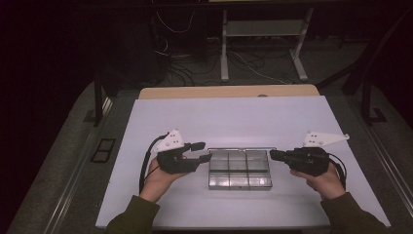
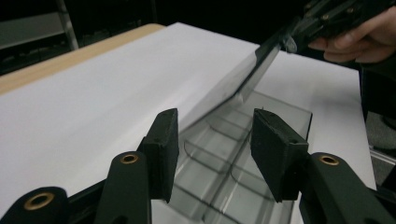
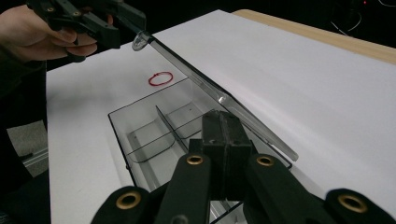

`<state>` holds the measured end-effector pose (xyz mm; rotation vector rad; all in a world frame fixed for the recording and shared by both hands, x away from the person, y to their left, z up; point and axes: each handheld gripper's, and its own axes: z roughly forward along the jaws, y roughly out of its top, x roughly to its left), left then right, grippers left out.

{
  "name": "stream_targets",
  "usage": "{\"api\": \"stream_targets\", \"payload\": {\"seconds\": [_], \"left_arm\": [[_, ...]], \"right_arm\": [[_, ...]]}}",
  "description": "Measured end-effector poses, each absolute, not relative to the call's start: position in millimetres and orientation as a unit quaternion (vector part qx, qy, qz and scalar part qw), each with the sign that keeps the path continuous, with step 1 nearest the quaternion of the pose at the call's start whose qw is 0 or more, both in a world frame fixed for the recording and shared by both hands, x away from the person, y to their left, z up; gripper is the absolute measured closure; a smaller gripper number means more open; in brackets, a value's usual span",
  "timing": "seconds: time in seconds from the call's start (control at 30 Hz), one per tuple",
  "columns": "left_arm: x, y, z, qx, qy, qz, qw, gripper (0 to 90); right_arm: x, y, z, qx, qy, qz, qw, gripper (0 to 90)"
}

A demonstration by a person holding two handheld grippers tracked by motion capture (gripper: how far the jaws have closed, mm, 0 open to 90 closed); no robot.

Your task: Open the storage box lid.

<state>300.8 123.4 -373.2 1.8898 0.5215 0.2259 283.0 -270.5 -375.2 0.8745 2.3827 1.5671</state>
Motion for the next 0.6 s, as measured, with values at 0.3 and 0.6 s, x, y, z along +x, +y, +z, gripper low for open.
{"api": "stream_targets", "payload": {"seconds": [0.3, 0.6], "left_arm": [[309, 110, -367, 0.798, 0.201, 0.102, 0.559, 60.1], [307, 110, -365, 0.799, 0.198, 0.106, 0.558, 66.3]], "right_arm": [[291, -271, -372, 0.292, 0.797, 0.523, 0.080, 89.2], [292, -271, -370, 0.292, 0.796, 0.524, 0.082, 89.1]]}}
